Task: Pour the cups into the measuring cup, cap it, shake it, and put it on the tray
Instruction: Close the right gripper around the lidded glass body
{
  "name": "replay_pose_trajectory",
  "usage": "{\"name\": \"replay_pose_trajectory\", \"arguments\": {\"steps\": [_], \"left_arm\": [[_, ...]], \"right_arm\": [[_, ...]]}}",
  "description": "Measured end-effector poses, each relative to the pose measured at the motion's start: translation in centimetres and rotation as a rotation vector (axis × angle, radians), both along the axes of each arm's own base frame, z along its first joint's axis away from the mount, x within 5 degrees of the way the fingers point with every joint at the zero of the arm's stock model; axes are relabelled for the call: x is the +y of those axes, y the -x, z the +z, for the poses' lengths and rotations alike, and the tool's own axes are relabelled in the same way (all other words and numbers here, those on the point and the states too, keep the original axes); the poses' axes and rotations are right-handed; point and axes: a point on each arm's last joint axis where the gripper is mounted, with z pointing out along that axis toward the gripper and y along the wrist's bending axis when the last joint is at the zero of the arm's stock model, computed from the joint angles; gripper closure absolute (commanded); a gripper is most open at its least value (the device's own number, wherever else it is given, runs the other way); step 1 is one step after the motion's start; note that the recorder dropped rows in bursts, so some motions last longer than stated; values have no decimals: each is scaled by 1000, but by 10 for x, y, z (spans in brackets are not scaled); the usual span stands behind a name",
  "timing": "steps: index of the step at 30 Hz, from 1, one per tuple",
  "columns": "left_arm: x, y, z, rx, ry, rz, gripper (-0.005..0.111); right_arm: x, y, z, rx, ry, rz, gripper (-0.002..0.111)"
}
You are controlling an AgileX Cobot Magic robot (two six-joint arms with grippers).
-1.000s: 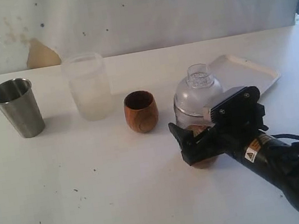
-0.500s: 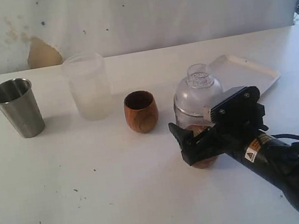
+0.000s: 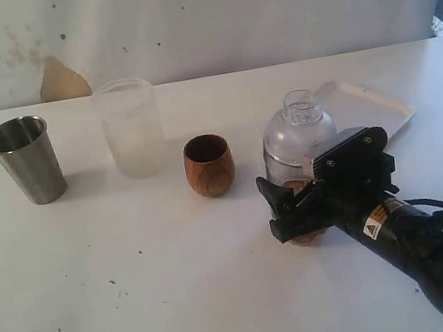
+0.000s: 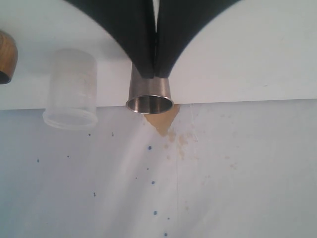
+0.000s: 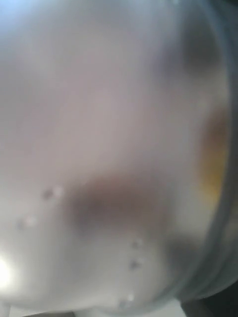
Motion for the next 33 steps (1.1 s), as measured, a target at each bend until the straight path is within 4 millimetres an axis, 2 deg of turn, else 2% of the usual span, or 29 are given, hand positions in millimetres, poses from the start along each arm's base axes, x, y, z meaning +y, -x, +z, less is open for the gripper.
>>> {"name": "replay_pose_trajectory", "arguments": {"steps": [11,24,30,33], "left_arm": [[0,0,0,0,0,0,106],[0,0,0,0,0,0,106],[0,0,0,0,0,0,106],[0,0,0,0,0,0,106]], "right_arm": [[-2,-1,6,16,-26,-27,108],[-8,8,69,-93,-96,-50,108],[-13,8,68,-73,-37,-104,108],[-26,5,67,-65,-22,-177,108]]}}
